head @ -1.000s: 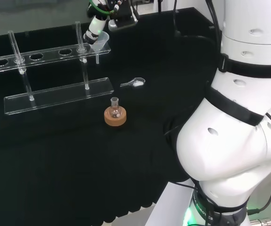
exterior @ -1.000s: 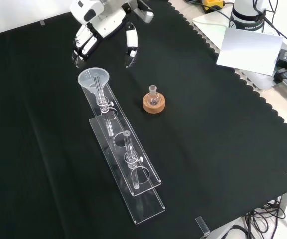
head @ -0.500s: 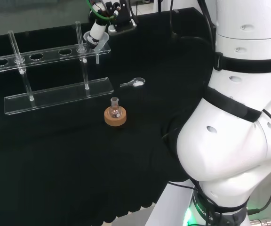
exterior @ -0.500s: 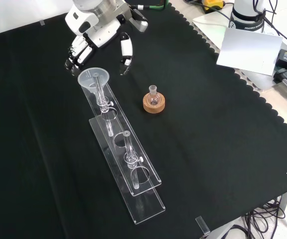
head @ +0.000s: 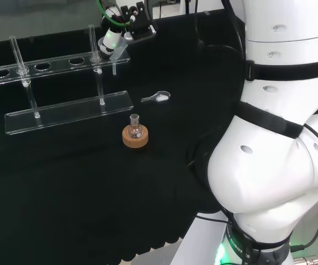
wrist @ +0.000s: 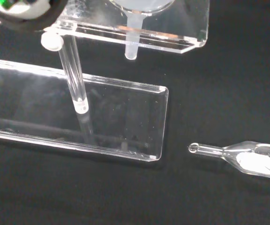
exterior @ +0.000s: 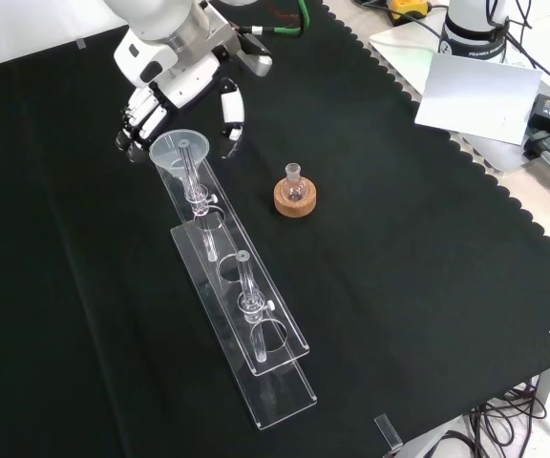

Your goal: Pick up the funnel from the transparent funnel stand.

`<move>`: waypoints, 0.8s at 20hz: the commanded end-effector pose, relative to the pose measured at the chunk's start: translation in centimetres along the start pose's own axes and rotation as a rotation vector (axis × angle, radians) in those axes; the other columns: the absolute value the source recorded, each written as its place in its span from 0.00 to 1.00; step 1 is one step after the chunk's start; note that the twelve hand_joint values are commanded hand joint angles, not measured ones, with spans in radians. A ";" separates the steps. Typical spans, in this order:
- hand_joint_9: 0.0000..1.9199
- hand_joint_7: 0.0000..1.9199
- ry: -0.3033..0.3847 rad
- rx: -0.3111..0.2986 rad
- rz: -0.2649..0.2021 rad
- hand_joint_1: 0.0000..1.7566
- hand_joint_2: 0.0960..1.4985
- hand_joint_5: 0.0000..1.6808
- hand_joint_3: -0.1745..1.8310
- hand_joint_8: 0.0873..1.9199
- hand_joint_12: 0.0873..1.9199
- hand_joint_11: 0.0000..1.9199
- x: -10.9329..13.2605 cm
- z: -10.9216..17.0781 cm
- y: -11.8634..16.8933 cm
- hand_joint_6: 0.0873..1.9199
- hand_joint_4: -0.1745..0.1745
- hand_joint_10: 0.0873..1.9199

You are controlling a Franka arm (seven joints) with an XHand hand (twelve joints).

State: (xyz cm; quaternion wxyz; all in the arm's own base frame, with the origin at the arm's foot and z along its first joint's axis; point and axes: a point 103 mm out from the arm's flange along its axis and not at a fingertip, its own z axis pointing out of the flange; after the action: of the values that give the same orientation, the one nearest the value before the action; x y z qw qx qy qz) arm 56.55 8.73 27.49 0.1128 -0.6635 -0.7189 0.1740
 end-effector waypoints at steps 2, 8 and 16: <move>0.08 0.00 -0.017 0.021 -0.008 0.43 0.34 0.06 0.37 0.13 0.76 0.20 0.1 0.5 0.8 0.00 0.45 0.43; 0.10 0.00 -0.037 0.034 -0.009 0.43 0.34 0.06 0.38 0.21 0.75 0.21 0.6 0.7 1.2 0.00 0.45 0.42; 0.18 0.04 -0.051 0.043 0.001 0.43 0.36 0.14 0.38 0.34 0.73 0.23 0.7 1.2 1.7 0.00 0.42 0.38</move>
State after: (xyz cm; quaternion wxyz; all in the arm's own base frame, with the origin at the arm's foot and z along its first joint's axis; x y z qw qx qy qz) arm 57.48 9.46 25.80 0.1115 -0.6547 -0.7193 0.2039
